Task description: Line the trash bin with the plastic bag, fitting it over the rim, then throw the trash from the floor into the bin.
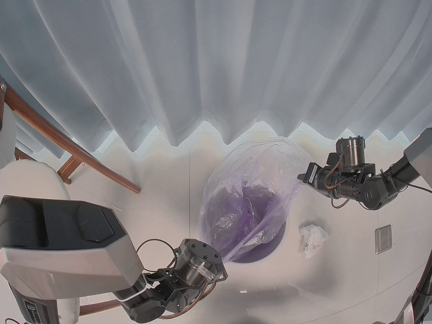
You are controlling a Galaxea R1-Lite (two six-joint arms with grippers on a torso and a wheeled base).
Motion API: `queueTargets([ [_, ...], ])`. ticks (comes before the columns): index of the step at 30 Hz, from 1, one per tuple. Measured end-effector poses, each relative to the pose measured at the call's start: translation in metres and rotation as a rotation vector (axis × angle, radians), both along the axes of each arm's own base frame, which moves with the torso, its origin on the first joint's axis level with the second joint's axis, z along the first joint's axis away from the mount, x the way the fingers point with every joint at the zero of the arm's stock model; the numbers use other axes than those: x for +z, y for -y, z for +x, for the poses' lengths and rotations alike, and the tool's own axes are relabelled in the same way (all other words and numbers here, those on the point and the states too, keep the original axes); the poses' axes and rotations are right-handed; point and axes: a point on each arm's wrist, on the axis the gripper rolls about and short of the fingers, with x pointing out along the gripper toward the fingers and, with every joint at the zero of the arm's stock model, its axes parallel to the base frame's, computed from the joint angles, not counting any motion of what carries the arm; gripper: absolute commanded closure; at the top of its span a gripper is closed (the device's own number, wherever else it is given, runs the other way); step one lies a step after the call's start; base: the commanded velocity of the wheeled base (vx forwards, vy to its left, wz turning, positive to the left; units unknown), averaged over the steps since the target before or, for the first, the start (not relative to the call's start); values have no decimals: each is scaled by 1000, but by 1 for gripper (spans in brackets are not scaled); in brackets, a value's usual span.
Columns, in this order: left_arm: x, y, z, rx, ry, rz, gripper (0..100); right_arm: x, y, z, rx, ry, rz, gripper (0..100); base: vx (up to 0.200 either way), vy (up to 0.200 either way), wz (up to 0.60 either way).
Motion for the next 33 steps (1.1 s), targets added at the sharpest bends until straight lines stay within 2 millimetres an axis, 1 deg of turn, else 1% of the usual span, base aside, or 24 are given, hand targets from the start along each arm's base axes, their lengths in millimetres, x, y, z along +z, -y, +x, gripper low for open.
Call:
queueTargets([
  [3, -1, 3, 0, -7, 3, -2, 100, -12, 6, 0, -17, -2, -2, 100, 0, 0, 0],
  [9, -2, 12, -11, -53, 3, 5, 100, -33, 15, -9, -34, -70, -21, 100, 0, 0, 0],
  [16, -7, 20, -22, -97, -5, 21, 100, -46, 19, -15, -47, -106, -24, 100, 0, 0, 0],
  [17, -8, 20, -23, -99, -7, 23, 100, -46, 19, -15, -47, -101, -21, 0, 0, 0, 0],
  [21, -11, 21, -23, -98, -10, 30, 100, -41, 19, -16, -55, -43, 6, 0, 0, 0, 0],
  [24, -12, 21, -23, -93, -7, 33, 100, -34, 19, -24, -60, -42, 29, 0, 0, 0, 0],
  [27, -11, 21, -22, -89, -4, 34, 100, -30, 16, -42, -52, -66, 43, 0, 0, 0, 0],
  [33, -9, 23, -23, -92, 5, 31, 100, -34, 10, -88, -12, -152, 39, 0, 0, 0, 0],
])
